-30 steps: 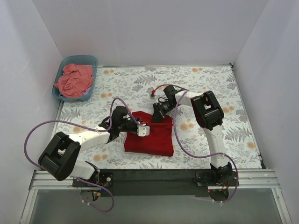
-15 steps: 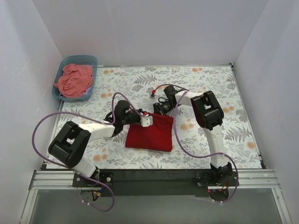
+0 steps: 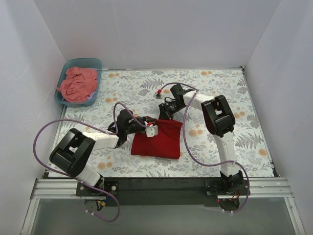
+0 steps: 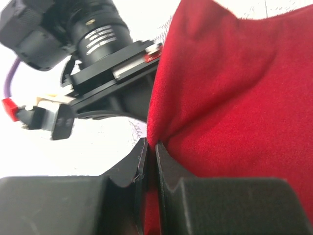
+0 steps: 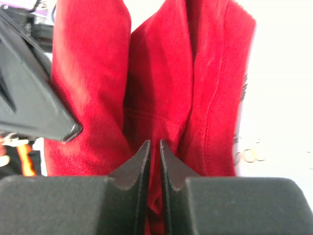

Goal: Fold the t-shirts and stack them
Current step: Fold the tshirt

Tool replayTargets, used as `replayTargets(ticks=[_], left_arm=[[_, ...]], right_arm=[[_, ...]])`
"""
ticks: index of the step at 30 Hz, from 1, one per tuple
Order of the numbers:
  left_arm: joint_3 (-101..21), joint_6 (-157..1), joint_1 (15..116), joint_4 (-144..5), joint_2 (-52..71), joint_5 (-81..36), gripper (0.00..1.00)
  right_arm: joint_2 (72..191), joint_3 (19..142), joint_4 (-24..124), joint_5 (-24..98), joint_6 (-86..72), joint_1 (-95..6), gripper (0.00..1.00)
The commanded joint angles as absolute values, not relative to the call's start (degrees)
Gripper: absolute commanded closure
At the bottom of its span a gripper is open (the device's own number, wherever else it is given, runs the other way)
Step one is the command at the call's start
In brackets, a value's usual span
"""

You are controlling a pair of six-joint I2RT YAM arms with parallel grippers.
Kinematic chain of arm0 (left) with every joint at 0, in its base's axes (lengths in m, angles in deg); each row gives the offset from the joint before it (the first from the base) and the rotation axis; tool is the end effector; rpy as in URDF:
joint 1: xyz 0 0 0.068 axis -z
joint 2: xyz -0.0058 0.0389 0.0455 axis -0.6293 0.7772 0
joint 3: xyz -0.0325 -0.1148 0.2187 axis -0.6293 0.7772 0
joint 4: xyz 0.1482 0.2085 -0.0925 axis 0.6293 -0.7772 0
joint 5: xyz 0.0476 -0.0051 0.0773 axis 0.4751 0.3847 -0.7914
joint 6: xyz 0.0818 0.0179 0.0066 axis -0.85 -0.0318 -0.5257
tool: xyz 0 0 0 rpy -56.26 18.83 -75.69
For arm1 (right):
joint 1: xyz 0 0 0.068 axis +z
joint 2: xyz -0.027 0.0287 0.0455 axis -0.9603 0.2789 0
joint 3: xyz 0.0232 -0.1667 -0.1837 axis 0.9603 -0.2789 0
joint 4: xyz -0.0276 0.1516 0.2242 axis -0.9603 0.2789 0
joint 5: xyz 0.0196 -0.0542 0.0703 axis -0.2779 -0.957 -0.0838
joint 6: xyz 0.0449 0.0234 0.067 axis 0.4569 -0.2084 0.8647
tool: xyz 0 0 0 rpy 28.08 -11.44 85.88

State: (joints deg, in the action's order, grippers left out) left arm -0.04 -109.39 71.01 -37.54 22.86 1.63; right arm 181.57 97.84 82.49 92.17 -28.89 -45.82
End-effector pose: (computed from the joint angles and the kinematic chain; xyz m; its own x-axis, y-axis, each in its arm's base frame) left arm 0.2606 -0.2093 0.1196 -0.0080 0.3489 -0.9371 0.9258 0.3568 0.1249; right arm 0.3677 0.2692 0.0779 -0.6850 -0.5019 -0.5281 -0.6704 0.1504 0.7266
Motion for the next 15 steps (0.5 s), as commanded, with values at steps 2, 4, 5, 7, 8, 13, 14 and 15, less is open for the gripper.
replayTargets(ticks=[2, 4, 5, 7, 8, 13, 14, 15], left_arm=[[1.6, -111.1, 70.7, -33.8, 18.6, 4.1, 1.00], [2.0, -111.2, 70.6, -34.1, 18.0, 4.9, 1.00], [2.3, -111.6, 70.6, -34.1, 18.0, 5.1, 1.00], [3.0, -112.0, 70.7, -33.4, 18.1, 5.2, 1.00], [3.1, -112.1, 70.7, -32.9, 18.0, 4.9, 1.00], [3.1, -112.2, 70.7, -31.9, 18.7, 4.7, 1.00], [2.9, -112.2, 70.8, -31.5, 18.8, 4.6, 1.00], [2.9, -112.2, 70.8, -31.0, 19.0, 4.6, 1.00]], right_arm=[[176.3, 102.2, 84.1, 87.7, -31.4, -45.9, 0.80], [176.7, 102.8, 84.5, 85.5, -32.2, -45.9, 0.81], [177.0, 103.0, 84.6, 84.9, -33.1, -45.9, 0.81], [178.5, 103.3, 84.7, 83.9, -34.1, -45.9, 0.81], [179.1, 103.2, 84.7, 83.6, -35.0, -45.9, 0.81], [183.3, 104.3, 85.1, 86.2, -35.9, -45.9, 0.81], [183.5, 104.4, 85.1, 86.7, -36.0, -45.9, 0.81], [183.7, 104.4, 85.1, 86.7, -36.2, -45.9, 0.81]])
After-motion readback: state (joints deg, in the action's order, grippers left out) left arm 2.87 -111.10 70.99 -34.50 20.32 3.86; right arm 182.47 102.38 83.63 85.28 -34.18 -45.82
